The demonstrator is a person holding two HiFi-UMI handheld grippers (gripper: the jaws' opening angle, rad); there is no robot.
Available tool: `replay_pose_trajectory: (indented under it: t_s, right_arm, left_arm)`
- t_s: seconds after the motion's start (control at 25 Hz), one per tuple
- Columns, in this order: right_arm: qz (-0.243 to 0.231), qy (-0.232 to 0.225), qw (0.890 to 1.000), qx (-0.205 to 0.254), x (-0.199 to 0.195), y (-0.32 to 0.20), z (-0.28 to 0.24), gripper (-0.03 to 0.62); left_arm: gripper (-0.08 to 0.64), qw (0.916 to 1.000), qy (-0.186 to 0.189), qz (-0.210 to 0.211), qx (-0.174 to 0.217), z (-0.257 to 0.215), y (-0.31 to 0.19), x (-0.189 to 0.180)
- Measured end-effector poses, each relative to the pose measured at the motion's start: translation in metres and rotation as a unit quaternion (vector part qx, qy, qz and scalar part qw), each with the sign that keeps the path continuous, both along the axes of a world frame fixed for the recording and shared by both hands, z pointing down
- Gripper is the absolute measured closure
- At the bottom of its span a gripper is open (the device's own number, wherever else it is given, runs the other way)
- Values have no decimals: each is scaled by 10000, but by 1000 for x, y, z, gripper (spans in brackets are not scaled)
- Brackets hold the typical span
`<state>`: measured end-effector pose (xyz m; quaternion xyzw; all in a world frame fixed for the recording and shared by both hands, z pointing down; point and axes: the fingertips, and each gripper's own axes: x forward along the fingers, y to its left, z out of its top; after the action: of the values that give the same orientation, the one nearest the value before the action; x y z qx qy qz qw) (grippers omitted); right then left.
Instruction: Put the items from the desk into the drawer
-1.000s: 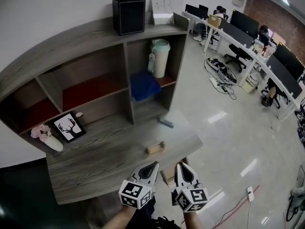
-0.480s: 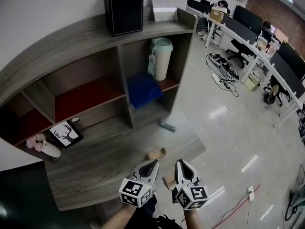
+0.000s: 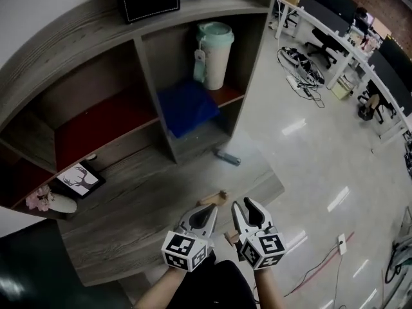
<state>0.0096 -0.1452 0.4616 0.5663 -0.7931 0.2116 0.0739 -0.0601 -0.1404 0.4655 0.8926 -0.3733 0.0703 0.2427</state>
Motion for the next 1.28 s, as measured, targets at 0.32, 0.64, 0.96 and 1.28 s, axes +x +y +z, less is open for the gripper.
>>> replay_pose_trajectory:
  t_s: [0.32,0.64,0.96,1.28]
  right_arm:
    - [-379,478,9976,-330,-10,-17,40,434]
    - [-644,580,9940,-665,-11,-34,83,434]
    - [-937,440,9910,-846,-25,-38,113,436]
    - [-818,523,9888,-1135,-28,-45,137,476]
  left_arm:
    - [549,9997,-54,-211,-136,25,-16,-6]
    - [549,9986,-428,-304,55,48,-24,6]
    - [549,9978,-411,-521,-17,61,-28,6]
    - [549,9972,-406,-611,-106,68,-30,1]
